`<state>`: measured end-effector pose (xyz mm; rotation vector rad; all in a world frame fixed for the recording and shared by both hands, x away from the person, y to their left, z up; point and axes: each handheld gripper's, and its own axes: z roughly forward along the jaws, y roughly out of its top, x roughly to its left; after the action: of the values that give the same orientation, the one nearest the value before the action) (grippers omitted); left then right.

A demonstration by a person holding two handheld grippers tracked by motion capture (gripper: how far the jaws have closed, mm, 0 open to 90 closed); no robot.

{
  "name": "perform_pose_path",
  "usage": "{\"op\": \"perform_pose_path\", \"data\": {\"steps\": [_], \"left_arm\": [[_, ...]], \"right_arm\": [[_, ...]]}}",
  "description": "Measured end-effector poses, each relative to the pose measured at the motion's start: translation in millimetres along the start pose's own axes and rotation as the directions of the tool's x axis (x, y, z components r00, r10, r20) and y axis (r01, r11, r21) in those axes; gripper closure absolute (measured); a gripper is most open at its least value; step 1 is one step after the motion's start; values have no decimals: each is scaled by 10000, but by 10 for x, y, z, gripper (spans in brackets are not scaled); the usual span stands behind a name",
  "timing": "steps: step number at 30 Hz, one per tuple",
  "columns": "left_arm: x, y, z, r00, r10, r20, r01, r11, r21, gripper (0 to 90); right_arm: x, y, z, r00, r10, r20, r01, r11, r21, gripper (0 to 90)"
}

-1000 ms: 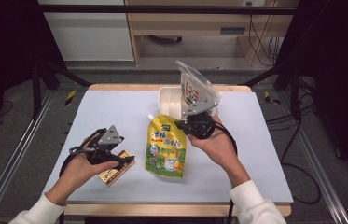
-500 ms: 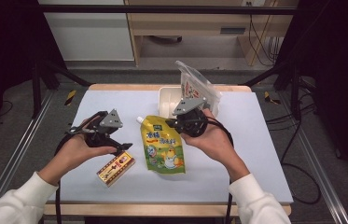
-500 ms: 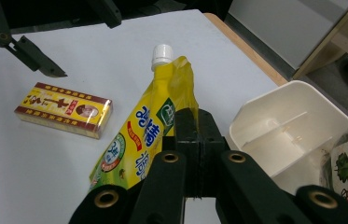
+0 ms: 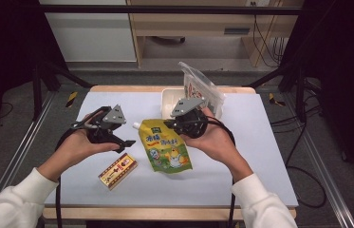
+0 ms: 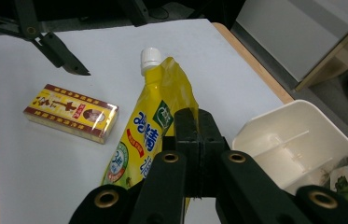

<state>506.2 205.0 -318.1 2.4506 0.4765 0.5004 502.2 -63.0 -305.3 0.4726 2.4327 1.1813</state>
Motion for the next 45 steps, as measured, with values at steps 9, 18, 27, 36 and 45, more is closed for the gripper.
{"op": "perform_pose_path", "data": {"steps": [9,18,27,36,45], "left_arm": [[2,4,3,9996,249,101,-251,9995,170,181],[36,-7,18,9996,254,117,-257,9994,232,182],[11,65,57,9952,861,475,-879,9954,382,196],[28,190,206,9808,1256,1495,-1375,9878,725,356],[87,229,244,9671,1173,2258,-1327,9897,543,680]], "right_arm": [[51,29,-24,9995,-281,-162,280,9996,-48,900],[53,80,-21,9985,-479,-253,476,9988,-106,900],[118,109,-40,9952,-806,-562,795,9966,-220,900],[159,108,-62,9906,-1084,-835,1054,9936,-396,900],[157,56,-122,9911,-1023,-852,992,9943,-402,900]]}}
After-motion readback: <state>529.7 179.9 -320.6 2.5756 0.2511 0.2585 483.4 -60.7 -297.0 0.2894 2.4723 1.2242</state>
